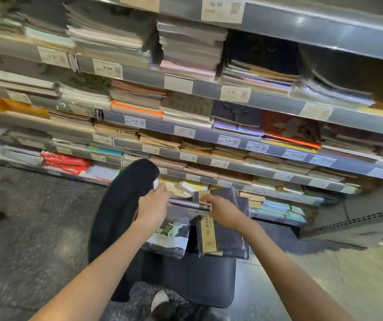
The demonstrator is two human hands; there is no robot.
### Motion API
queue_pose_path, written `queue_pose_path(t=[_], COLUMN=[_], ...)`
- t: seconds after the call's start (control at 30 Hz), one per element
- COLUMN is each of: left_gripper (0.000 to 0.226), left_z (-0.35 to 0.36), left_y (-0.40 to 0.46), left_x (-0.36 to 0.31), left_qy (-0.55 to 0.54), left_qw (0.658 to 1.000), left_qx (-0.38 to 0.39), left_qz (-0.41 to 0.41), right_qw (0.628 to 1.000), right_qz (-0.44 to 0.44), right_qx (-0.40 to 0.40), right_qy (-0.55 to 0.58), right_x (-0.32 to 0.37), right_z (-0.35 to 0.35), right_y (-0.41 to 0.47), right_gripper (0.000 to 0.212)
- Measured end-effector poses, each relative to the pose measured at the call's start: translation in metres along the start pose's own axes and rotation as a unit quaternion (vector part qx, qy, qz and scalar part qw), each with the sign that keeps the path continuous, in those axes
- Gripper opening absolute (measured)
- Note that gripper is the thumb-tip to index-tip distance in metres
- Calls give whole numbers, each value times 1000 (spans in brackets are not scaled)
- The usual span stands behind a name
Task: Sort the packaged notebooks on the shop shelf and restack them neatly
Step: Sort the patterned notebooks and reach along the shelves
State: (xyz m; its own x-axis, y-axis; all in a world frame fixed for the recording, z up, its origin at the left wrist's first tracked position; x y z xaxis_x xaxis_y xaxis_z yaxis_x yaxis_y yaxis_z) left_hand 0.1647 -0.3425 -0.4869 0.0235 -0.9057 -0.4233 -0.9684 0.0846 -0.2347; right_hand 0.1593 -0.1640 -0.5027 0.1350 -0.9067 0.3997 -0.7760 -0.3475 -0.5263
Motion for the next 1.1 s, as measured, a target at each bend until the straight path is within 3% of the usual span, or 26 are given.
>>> queue_pose_path(t=[0.4,0.53,0.7,0.8,0.87,0.93,1.03,1.1], left_gripper=[43,43,31,65,80,78,68,55], left_z=[63,135,195,206,208,207,210,205], left_y=[4,-10,-28,-33,-34,-35,-30,-23], left_x=[61,85,101,99,95,91,89,77], left_qy=[-59,-89,-41,15,43,54,79,32], left_qw=[993,994,996,991,990,992,991,996], left_qx=[-94,-45,45,110,124,108,101,83], left_qz=[-32,-43,-61,-72,-56,-39,-34,-28], right_qw=[997,991,981,981,984,985,986,987], right_qz=[76,72,107,108,108,111,110,103], right_qx=[-20,-64,-29,-25,-33,-43,-70,-89], right_qy=[9,-89,-159,-157,-140,-128,-105,-90], right_x=[-82,-102,-130,-139,-142,-143,-143,-143], right_z=[60,78,106,116,118,119,118,117], right_y=[9,25,24,23,24,25,25,25], right_gripper=[42,52,68,76,77,76,75,74])
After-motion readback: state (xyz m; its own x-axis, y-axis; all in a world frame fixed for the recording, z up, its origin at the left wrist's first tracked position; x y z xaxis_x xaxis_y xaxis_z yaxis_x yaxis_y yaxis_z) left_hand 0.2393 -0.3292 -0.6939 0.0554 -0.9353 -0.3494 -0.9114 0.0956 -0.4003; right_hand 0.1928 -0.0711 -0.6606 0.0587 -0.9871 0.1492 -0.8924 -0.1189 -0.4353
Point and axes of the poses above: each hand's wrist, its own y-axis towards the middle knuckle, its own z-axis out of the palm, x = y × z, the point moved 7 cm from there along y, towards the middle knuckle, and after that the axes turned 6 degrees about -y, right-handed, at the moved point
